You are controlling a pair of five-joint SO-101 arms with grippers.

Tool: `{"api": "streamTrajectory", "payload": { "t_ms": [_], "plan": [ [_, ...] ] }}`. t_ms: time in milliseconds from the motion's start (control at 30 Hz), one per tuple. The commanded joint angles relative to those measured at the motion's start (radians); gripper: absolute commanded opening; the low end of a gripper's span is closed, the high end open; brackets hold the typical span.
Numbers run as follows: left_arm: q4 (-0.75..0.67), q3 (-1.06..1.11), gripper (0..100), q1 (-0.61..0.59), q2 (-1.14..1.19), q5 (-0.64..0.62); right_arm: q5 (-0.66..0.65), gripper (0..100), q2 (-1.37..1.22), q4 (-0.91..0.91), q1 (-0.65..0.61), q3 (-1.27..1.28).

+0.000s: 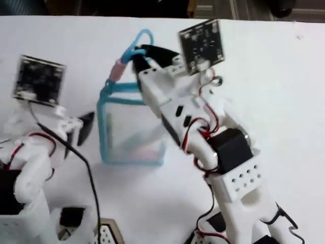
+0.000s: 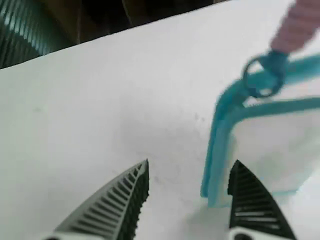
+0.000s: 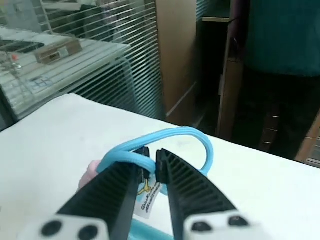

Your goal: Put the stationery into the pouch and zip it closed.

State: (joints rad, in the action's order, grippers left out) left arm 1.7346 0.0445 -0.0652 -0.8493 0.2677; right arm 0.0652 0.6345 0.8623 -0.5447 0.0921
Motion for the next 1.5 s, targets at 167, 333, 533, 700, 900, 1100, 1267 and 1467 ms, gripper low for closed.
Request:
{"api": "streamTrajectory", "payload": {
  "t_ms": [167, 333, 533, 700, 900, 1100, 1267, 1467],
  "plan": [
    [0.029, -0.046, 29, 0.166, -0.059, 0.020, 0.006, 1.6, 0.030, 0.012, 0.070, -0.044],
    [-0.063, -0.044, 29, 0.160, -0.056, 0.025, 0.000, 1.6, 0.048, 0.077, 0.064, -0.046],
    [-0.121, 0.021, 29, 0.160, -0.056, 0.026, 0.002, 1.6, 0.153, 0.199, 0.071, -0.044],
    [-0.120, 0.092, 29, 0.163, -0.058, 0.107, 0.000, 1.6, 0.248, 0.266, 0.071, -0.044],
    [-0.104, 0.118, 29, 0.168, -0.062, 0.109, 0.006, 1.6, 0.315, 0.292, 0.074, 0.029],
    [-0.052, 0.120, 29, 0.271, -0.062, 0.107, 0.006, 1.6, 0.374, 0.234, 0.143, 0.135],
    [-0.127, 0.120, 29, 0.328, -0.056, 0.040, -0.002, 1.6, 0.407, 0.236, 0.154, 0.180],
    [-0.187, 0.118, 29, 0.280, -0.059, 0.037, -0.043, 1.6, 0.478, 0.277, 0.205, 0.183]
  ]
}}
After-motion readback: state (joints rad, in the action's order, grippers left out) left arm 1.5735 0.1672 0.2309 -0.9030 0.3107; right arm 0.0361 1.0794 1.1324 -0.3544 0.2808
